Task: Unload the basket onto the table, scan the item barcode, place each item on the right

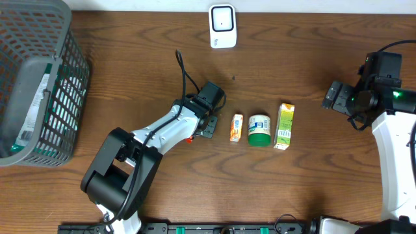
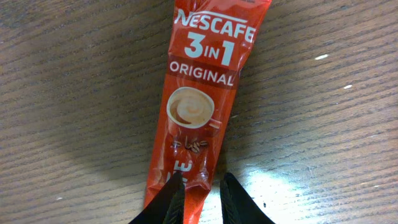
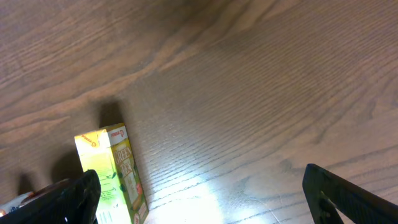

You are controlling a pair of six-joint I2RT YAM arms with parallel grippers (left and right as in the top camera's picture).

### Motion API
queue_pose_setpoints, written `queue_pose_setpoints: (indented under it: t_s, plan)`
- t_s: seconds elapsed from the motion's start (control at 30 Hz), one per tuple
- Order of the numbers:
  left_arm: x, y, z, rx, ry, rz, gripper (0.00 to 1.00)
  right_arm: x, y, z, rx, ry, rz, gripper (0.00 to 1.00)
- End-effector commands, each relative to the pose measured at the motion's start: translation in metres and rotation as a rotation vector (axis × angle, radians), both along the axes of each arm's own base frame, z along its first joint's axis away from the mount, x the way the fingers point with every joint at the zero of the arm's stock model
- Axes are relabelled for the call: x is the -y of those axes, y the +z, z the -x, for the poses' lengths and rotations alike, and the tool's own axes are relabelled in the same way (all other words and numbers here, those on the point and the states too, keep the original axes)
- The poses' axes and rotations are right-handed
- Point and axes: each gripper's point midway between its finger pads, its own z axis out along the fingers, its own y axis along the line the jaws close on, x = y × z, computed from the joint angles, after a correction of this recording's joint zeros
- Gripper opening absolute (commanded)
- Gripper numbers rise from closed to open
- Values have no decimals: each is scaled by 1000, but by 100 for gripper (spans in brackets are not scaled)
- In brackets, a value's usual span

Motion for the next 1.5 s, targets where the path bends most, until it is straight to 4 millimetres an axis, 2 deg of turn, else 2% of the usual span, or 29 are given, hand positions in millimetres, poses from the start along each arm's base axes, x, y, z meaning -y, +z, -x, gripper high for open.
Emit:
queue_pose_setpoints:
  t_s: [0.0,0.13,0.2,0.27,0.5,0.6,0.9,1.23,1.47]
  plan:
    - [-9,-14,13,-45,-11,-30,22,3,3,1,4,-1,13,99]
    - [-8,-14,12,-42,-11,-28,27,3,3,1,4,-1,14,99]
    - [-8,-14,12,-41,-12,-29,38,3,3,1,4,-1,14,99]
    - [-7,-12,10,-35,-20,-27,39,3,3,1,4,-1,14,99]
    - [0,25,-5,62,-43,15,39,3,3,1,4,-1,14,99]
    - [0,32,-4,69,-42,20,41,3,3,1,4,-1,14,99]
    - [-15,8,21,-22,-34,-30,42,3,3,1,4,-1,14,99]
    - [-18,-7,25,-33,-34,-37,42,3,3,1,4,-1,14,99]
    - [-24,-22,34,-73,-35,-62,34,3,3,1,4,-1,14,99]
